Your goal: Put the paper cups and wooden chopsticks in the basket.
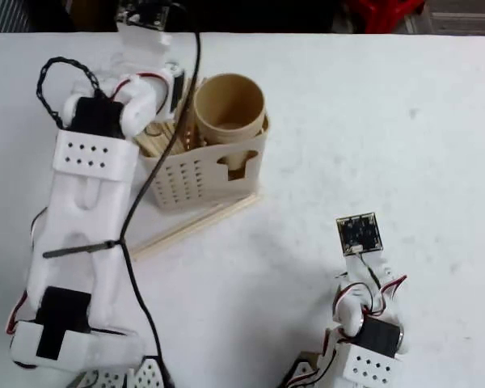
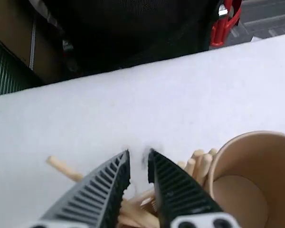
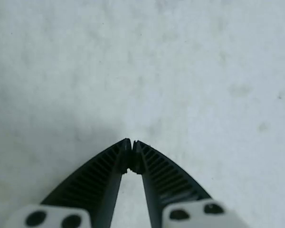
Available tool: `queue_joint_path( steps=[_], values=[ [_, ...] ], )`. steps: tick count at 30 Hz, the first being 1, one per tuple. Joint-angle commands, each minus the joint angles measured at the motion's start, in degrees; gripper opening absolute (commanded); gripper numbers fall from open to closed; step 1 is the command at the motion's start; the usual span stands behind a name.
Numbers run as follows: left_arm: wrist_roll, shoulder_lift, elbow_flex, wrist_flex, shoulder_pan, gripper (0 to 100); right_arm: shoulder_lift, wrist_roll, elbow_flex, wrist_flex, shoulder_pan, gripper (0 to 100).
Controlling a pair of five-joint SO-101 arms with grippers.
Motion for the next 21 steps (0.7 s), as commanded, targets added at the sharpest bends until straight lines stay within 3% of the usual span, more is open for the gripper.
queue_joint_path(
  steps=[1, 10, 13, 16, 18, 21],
  values=[
    [-0.62, -5.67, -2.37, 6.77, -0.84, 9, -0.40, -0.35, 0.35, -0.75, -0.22, 1.8],
    [-9.32, -27.56, -2.20, 18.81, 3.12, 9, -0.40, -0.35, 0.35, -0.75, -0.31, 1.8],
    [-13.19, -27.03, -1.67, 29.10, 7.08, 9, -0.40, -0.35, 0.35, -0.75, -0.31, 1.8],
    [-22.59, -21.93, 3.69, 37.98, 13.23, 9, -0.40, -0.35, 0.35, -0.75, -0.31, 1.8],
    [-26.46, -18.86, 8.97, 39.03, 15.34, 9, -0.40, -0.35, 0.35, -0.75, -0.31, 1.8],
    [-30.24, -15.69, 17.58, 33.93, 15.78, 9, -0.40, -0.35, 0.35, -0.75, -0.31, 1.8]
  ],
)
